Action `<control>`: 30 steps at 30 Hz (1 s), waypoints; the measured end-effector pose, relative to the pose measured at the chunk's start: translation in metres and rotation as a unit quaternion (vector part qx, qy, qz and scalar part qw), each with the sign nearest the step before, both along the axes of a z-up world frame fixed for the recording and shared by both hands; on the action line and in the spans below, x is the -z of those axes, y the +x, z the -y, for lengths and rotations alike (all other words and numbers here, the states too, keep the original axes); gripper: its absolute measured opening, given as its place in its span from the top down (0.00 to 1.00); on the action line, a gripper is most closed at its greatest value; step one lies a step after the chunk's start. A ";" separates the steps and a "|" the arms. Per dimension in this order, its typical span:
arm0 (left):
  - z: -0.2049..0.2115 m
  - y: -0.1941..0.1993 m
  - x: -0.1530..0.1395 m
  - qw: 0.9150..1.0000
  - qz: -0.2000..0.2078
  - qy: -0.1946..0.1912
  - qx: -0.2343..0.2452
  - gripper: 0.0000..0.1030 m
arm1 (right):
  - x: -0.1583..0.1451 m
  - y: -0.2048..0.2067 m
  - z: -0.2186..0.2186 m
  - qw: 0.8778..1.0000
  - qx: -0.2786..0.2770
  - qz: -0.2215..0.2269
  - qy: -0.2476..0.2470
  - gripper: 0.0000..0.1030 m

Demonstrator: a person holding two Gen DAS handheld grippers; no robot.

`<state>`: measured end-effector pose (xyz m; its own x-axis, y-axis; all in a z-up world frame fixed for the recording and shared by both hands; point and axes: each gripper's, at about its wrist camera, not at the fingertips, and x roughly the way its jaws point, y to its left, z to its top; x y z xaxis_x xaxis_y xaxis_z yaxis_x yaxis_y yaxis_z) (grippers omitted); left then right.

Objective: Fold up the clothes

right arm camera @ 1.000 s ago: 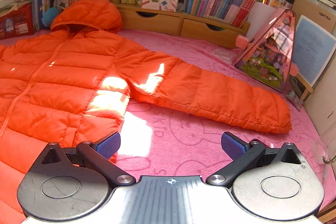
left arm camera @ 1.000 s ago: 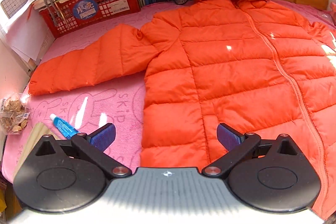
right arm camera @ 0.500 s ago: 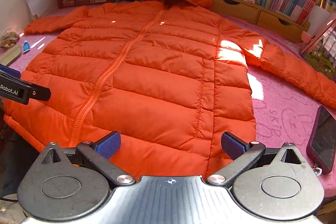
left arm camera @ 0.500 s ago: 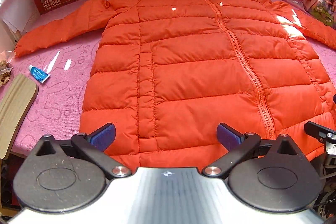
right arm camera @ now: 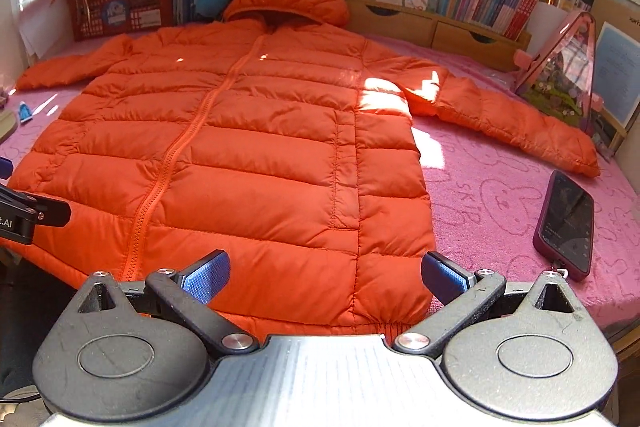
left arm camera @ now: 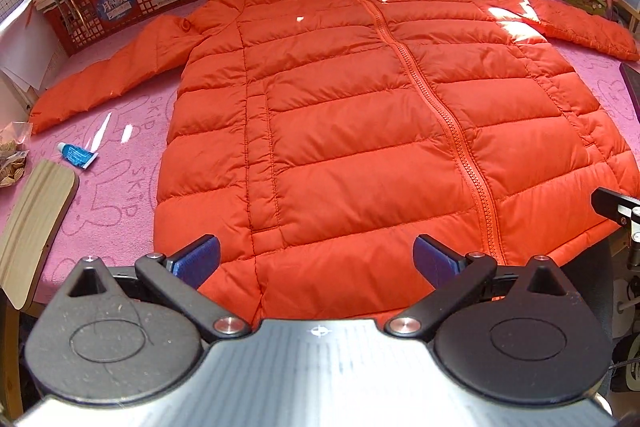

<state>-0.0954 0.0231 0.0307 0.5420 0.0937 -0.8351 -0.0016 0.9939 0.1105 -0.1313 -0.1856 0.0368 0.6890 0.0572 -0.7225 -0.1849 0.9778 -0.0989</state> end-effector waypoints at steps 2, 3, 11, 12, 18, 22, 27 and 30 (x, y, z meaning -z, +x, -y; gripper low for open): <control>0.002 -0.005 0.000 1.000 -0.002 -0.003 0.000 0.00 | -0.001 -0.006 -0.001 1.000 -0.001 0.004 -0.001 0.00; 0.003 -0.007 -0.001 1.000 0.000 -0.004 0.002 0.00 | -0.002 -0.010 -0.001 1.000 -0.003 0.006 -0.001 0.00; 0.015 -0.026 -0.010 1.000 0.020 -0.009 0.017 0.00 | -0.009 -0.031 -0.002 1.000 -0.009 0.021 -0.004 0.00; 0.016 -0.028 -0.010 1.000 0.022 -0.009 0.018 0.00 | -0.009 -0.033 -0.002 1.000 -0.010 0.023 -0.004 0.00; 0.018 -0.031 -0.013 0.999 0.027 -0.011 0.019 0.00 | -0.011 -0.039 -0.004 0.999 -0.015 0.031 -0.007 0.00; 0.018 -0.033 -0.012 0.999 0.025 -0.015 0.020 0.00 | -0.011 -0.041 -0.007 0.999 -0.017 0.033 -0.010 0.00; 0.016 -0.034 -0.011 0.999 0.026 -0.021 0.016 0.00 | -0.008 -0.041 -0.007 0.999 -0.017 0.029 -0.009 0.00; 0.015 -0.033 -0.011 0.999 0.024 -0.024 0.015 0.00 | -0.006 -0.041 -0.008 0.999 -0.016 0.026 -0.012 0.00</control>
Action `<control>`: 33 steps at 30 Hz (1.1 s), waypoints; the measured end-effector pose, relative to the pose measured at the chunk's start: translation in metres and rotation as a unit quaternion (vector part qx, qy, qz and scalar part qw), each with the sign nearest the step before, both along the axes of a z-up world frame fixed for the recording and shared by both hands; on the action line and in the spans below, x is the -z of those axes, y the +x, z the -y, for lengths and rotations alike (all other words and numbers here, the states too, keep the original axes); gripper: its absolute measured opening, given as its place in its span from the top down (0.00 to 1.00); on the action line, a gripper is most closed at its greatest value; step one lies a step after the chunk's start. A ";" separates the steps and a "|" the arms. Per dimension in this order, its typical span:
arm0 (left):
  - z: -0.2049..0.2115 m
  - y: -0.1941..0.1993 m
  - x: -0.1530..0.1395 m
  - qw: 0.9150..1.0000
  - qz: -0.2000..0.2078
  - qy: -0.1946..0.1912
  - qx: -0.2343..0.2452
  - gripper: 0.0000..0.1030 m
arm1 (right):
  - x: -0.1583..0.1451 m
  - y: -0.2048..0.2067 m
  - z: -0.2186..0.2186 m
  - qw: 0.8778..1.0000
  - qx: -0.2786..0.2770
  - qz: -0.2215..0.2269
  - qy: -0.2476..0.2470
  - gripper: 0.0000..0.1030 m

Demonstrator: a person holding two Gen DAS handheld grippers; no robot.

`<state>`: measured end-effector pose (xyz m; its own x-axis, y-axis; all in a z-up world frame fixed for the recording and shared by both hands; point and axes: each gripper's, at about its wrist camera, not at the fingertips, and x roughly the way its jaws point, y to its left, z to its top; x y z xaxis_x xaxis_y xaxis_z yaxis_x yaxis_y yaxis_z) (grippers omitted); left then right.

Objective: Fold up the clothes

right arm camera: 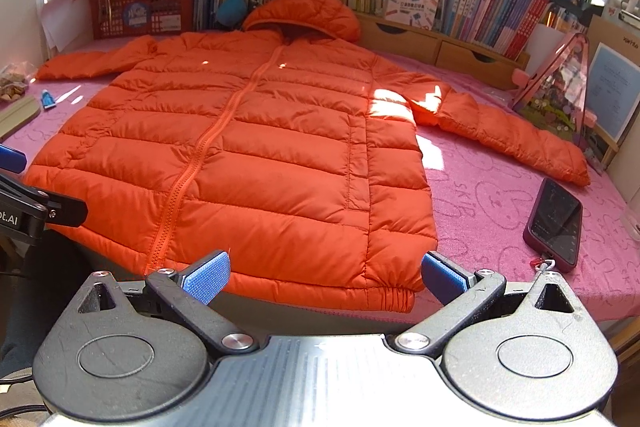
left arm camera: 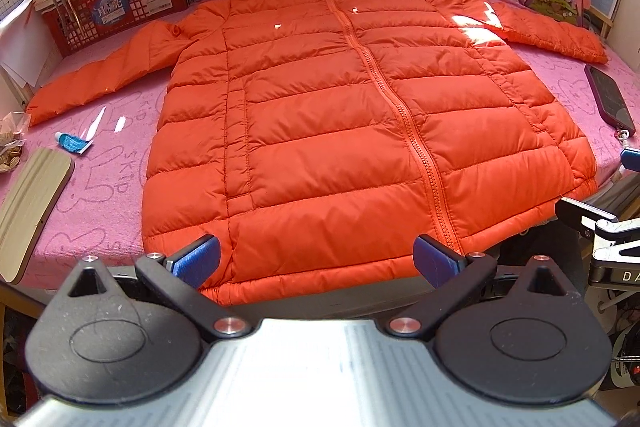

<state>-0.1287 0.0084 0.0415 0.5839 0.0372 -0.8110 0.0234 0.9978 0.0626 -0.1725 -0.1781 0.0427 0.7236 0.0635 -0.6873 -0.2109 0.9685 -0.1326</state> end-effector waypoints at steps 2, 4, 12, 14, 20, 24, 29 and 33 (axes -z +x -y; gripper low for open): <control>0.000 0.000 0.001 1.000 -0.002 -0.001 0.000 0.00 | 0.000 0.000 0.000 1.000 0.001 -0.001 -0.001 0.00; 0.000 0.001 0.001 1.000 -0.003 -0.002 0.000 0.00 | 0.001 0.000 0.000 1.000 0.002 -0.001 0.000 0.00; 0.000 0.004 0.004 1.000 -0.009 -0.003 0.002 0.00 | 0.002 0.002 0.000 1.000 -0.003 -0.004 -0.001 0.00; 0.000 0.005 0.005 1.000 -0.011 -0.002 0.002 0.00 | 0.002 0.003 -0.001 1.000 -0.005 -0.005 0.000 0.00; -0.001 0.008 0.008 1.000 -0.017 -0.002 0.000 0.00 | 0.002 0.003 -0.006 0.998 -0.048 -0.025 0.028 0.00; -0.001 0.009 0.010 1.000 -0.022 -0.002 0.000 0.00 | 0.001 0.003 -0.012 0.998 -0.053 -0.017 0.014 0.00; -0.001 0.013 0.012 1.000 -0.026 -0.001 0.001 0.00 | 0.005 0.009 -0.007 0.999 -0.044 -0.025 0.020 0.00; -0.001 0.017 0.012 1.000 -0.027 0.001 0.001 0.00 | 0.006 0.012 -0.004 0.999 -0.042 -0.027 0.021 0.00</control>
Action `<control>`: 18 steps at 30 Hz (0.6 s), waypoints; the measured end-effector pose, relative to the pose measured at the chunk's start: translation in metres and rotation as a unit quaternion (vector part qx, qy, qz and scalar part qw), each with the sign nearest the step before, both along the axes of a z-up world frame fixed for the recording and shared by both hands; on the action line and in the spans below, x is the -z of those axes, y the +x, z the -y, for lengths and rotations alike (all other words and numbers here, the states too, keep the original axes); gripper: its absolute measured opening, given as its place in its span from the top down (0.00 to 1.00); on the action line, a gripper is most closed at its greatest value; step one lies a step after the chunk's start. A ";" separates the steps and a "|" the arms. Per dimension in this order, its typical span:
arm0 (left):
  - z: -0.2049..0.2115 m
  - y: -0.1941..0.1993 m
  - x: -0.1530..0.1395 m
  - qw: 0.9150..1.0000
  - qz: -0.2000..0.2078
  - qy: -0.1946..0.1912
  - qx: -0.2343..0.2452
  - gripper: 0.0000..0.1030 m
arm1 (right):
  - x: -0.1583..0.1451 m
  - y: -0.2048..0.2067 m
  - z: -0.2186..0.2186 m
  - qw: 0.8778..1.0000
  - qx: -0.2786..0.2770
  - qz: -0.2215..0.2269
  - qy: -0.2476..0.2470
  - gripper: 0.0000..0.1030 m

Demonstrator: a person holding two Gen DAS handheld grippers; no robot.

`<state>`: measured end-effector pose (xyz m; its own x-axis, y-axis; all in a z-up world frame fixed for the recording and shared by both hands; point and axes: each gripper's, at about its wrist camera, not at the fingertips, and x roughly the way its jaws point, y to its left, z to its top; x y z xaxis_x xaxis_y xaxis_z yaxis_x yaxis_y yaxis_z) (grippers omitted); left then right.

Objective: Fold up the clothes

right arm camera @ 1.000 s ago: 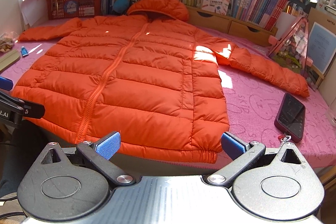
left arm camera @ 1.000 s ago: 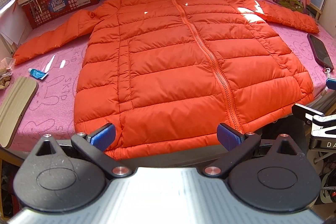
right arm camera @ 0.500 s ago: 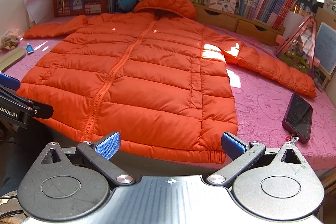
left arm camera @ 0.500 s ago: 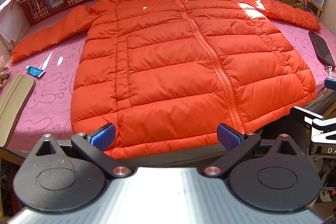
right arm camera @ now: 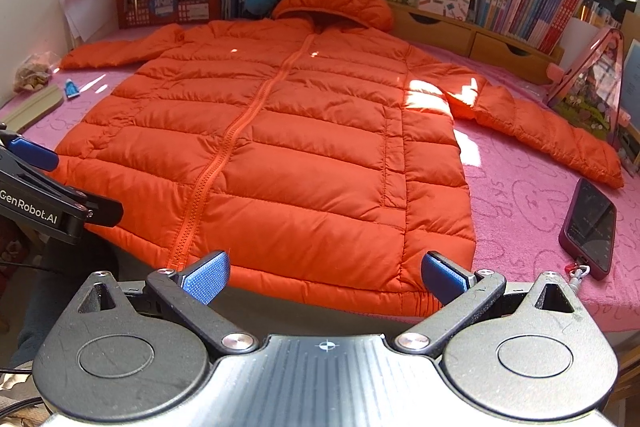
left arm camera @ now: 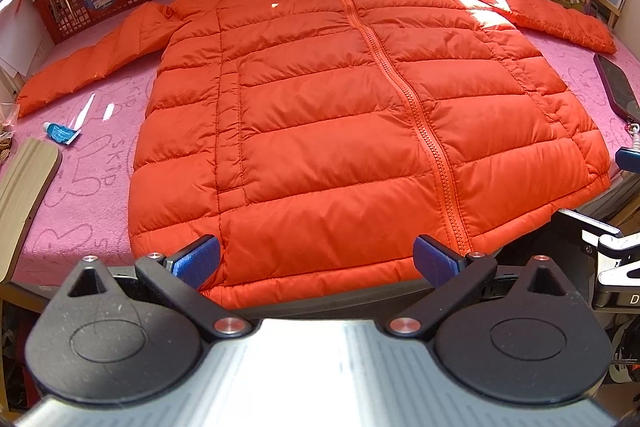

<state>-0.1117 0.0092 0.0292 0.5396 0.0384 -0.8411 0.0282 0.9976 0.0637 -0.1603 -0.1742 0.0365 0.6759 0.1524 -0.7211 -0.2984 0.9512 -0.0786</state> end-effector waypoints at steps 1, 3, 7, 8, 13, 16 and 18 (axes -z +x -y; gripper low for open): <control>0.000 0.002 -0.001 1.000 0.002 0.002 0.001 0.00 | 0.000 0.001 0.001 1.000 -0.001 0.000 0.001 0.00; -0.002 0.009 -0.005 1.000 0.012 0.009 0.001 0.00 | -0.001 0.005 0.003 1.000 -0.006 0.005 0.003 0.00; -0.008 0.031 -0.017 0.999 0.043 0.028 -0.002 0.00 | -0.011 0.026 0.021 0.999 0.003 0.031 0.026 0.00; -0.009 0.037 -0.020 0.998 0.050 0.032 -0.003 0.00 | -0.015 0.035 0.029 0.998 0.015 0.042 0.034 0.00; -0.026 0.080 -0.027 0.997 0.071 0.023 -0.032 0.00 | -0.028 0.098 0.098 0.984 0.139 0.094 0.065 0.00; -0.039 0.108 -0.025 0.995 0.077 0.022 -0.063 0.00 | -0.033 0.144 0.153 0.963 0.234 0.119 0.068 0.00; -0.047 0.126 -0.021 0.993 0.080 0.022 -0.085 0.00 | -0.032 0.176 0.197 0.945 0.291 0.127 0.080 0.00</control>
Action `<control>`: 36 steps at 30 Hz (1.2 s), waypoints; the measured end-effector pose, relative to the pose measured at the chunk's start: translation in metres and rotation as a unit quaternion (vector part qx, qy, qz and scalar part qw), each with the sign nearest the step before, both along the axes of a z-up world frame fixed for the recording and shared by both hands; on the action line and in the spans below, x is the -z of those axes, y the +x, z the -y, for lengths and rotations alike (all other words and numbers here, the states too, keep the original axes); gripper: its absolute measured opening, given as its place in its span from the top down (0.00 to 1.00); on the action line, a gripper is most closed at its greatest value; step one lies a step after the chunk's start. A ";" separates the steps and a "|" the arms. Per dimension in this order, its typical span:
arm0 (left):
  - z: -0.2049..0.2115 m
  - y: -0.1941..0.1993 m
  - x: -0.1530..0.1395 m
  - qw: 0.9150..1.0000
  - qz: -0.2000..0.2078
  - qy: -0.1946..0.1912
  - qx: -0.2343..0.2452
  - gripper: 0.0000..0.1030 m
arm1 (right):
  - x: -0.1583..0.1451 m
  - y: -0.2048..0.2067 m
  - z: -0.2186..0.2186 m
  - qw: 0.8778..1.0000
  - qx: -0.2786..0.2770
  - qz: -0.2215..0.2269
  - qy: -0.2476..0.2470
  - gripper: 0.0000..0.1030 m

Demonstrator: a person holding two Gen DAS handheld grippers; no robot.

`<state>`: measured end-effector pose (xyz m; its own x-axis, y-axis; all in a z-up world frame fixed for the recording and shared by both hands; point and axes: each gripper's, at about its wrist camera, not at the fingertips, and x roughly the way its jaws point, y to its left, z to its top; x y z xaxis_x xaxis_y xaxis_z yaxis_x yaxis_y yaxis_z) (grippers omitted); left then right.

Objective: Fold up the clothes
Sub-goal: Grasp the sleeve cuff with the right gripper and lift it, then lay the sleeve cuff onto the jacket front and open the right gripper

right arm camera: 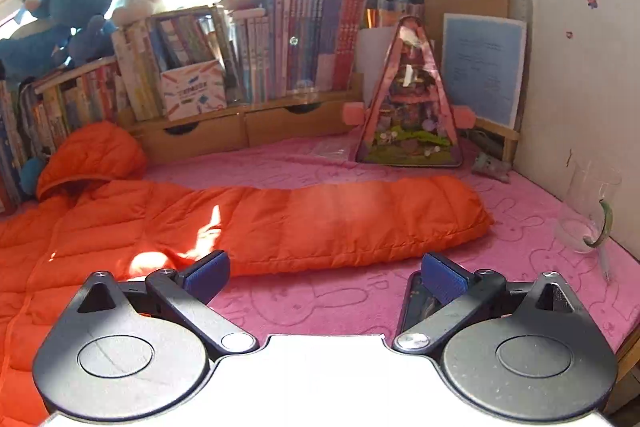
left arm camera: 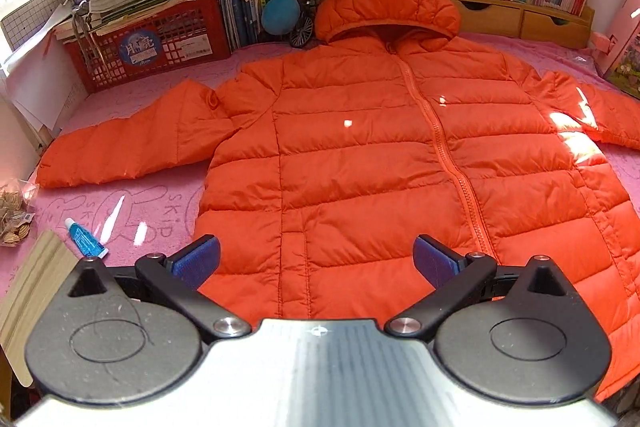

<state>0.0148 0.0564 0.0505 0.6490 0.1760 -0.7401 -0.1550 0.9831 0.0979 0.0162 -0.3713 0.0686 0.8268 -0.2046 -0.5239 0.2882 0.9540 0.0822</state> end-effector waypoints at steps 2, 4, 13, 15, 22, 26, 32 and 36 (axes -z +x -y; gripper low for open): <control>-0.009 0.017 0.004 1.000 0.002 -0.002 -0.023 0.00 | 0.005 0.030 0.047 0.998 0.057 0.001 0.025 0.00; -0.016 0.031 0.013 0.999 -0.004 -0.001 -0.045 0.00 | 0.013 0.054 0.094 0.992 0.115 -0.003 0.054 0.00; -0.034 0.060 0.055 0.996 -0.017 -0.004 -0.086 0.00 | 0.068 0.122 0.159 0.979 0.177 -0.082 0.062 0.02; -0.037 0.058 0.061 0.997 0.002 -0.011 -0.080 0.00 | 0.080 0.134 0.161 0.976 0.182 -0.101 0.060 0.04; -0.044 0.046 0.075 0.994 0.069 -0.039 -0.072 0.00 | 0.078 0.138 0.143 0.976 0.168 -0.081 0.114 0.62; -0.044 0.046 0.074 0.994 0.073 -0.040 -0.072 0.00 | 0.036 0.135 0.094 0.987 0.109 -0.033 0.113 0.75; -0.049 0.042 0.075 0.993 0.082 -0.052 -0.073 0.00 | -0.033 0.135 -0.056 0.990 -0.083 0.048 0.102 0.78; -0.053 0.039 0.075 0.991 0.092 -0.067 -0.075 0.00 | -0.033 0.150 -0.182 0.961 -0.248 0.046 0.115 0.79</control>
